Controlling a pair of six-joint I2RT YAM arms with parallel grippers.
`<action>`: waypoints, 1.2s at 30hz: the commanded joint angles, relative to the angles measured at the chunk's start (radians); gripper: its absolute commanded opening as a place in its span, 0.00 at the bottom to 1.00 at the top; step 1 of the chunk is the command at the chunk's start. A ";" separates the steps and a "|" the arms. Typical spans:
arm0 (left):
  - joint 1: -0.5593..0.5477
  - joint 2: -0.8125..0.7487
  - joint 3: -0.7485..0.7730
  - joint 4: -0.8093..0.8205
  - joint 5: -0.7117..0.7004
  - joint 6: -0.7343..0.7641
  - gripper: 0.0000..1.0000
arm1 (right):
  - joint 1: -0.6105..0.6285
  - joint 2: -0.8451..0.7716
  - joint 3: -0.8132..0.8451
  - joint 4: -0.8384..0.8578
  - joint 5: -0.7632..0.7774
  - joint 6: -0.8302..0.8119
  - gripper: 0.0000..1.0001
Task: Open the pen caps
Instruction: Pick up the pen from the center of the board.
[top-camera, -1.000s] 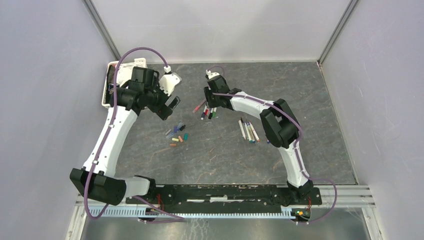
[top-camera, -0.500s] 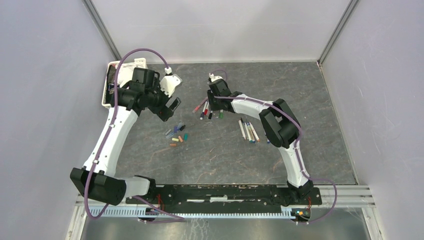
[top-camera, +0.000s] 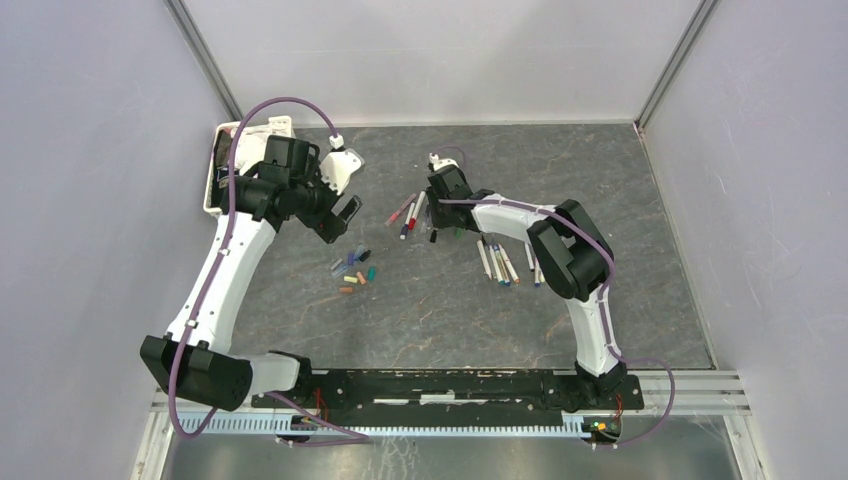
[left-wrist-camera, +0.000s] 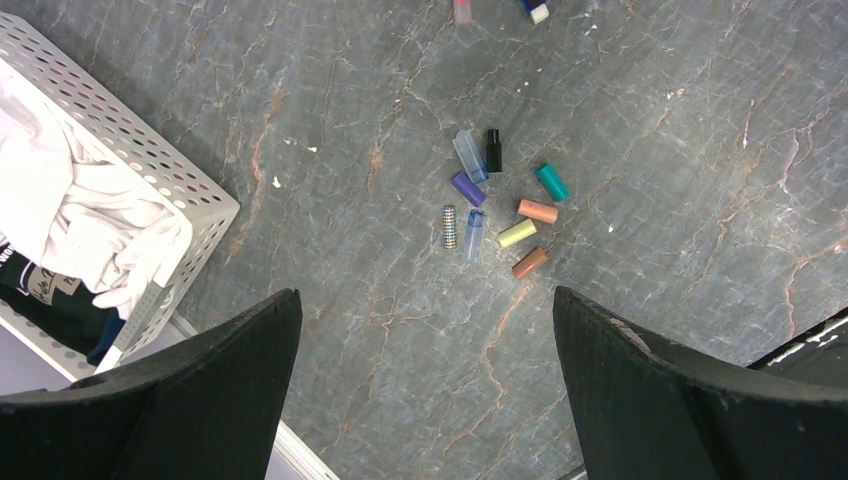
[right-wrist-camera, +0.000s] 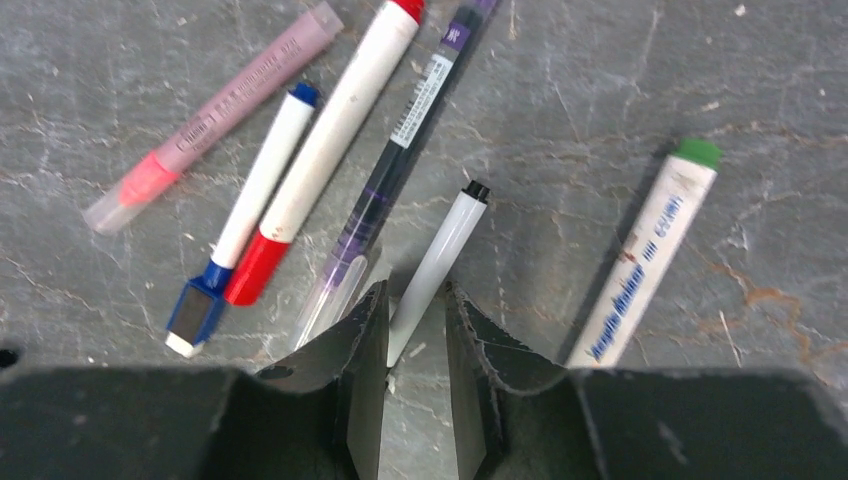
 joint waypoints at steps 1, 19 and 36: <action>0.001 -0.012 -0.004 -0.007 0.034 -0.026 1.00 | -0.003 -0.044 -0.045 -0.021 0.027 -0.007 0.31; 0.001 -0.023 0.037 -0.004 0.086 -0.078 1.00 | -0.009 -0.244 -0.134 0.105 -0.068 0.083 0.00; -0.001 -0.025 0.057 0.006 0.523 -0.163 1.00 | 0.258 -0.696 -0.552 0.835 0.113 0.430 0.00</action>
